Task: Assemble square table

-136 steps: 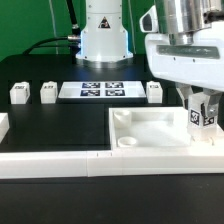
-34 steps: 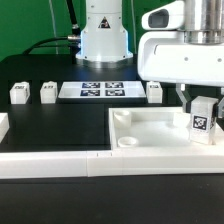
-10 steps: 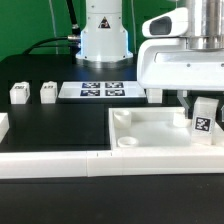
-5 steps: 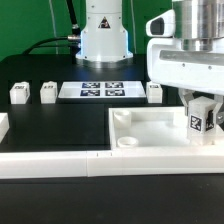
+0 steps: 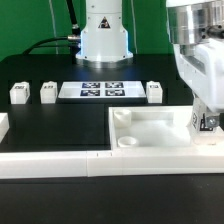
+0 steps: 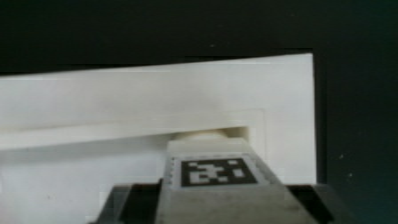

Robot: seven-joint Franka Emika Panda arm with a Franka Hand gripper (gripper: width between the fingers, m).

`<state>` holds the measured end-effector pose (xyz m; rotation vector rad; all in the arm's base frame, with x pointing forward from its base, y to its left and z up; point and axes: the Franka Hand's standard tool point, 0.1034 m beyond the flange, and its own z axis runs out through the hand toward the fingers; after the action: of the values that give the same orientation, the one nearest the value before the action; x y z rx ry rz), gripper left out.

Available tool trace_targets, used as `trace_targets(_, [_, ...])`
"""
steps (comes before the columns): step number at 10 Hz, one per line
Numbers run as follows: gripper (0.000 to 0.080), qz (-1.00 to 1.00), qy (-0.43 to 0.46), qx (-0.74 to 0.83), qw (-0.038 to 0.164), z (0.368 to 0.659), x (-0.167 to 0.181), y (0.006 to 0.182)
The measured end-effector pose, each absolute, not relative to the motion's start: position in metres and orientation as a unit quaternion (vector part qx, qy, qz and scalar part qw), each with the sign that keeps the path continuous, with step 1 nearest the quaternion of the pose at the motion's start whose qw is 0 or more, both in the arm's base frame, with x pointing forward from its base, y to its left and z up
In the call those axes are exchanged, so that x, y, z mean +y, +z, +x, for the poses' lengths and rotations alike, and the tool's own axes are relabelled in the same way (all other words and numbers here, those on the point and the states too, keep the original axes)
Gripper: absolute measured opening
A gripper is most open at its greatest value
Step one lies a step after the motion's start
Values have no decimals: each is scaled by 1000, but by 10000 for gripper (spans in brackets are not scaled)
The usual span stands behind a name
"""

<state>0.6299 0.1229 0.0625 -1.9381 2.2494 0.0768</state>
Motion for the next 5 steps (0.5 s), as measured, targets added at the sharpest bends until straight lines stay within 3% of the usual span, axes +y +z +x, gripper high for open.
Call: trace_targets(5, [290, -565, 31, 820, 80, 630, 120, 62])
